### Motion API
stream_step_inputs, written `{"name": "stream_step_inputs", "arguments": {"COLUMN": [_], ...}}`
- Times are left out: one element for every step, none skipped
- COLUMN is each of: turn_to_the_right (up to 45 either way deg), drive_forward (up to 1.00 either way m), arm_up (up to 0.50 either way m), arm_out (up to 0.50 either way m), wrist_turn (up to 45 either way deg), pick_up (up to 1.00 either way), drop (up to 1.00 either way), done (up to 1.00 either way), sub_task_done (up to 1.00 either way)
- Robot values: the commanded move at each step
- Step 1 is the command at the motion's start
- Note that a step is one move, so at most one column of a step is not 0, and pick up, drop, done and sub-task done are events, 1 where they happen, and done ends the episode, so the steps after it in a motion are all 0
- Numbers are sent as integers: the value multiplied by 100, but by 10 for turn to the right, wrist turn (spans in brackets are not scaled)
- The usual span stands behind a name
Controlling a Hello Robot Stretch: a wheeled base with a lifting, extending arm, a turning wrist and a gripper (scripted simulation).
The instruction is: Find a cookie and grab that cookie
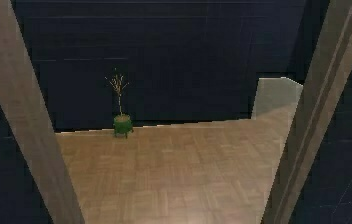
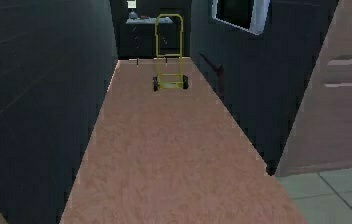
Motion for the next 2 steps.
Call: {"name": "stream_step_inputs", "arguments": {"turn_to_the_right": [0,450], "drive_forward": [85,0], "arm_up": [0,0], "arm_out": [0,0], "wrist_turn": [0,0], "pick_up": [0,0], "drop": [0,0], "done": [0,0], "sub_task_done": [0,0]}}
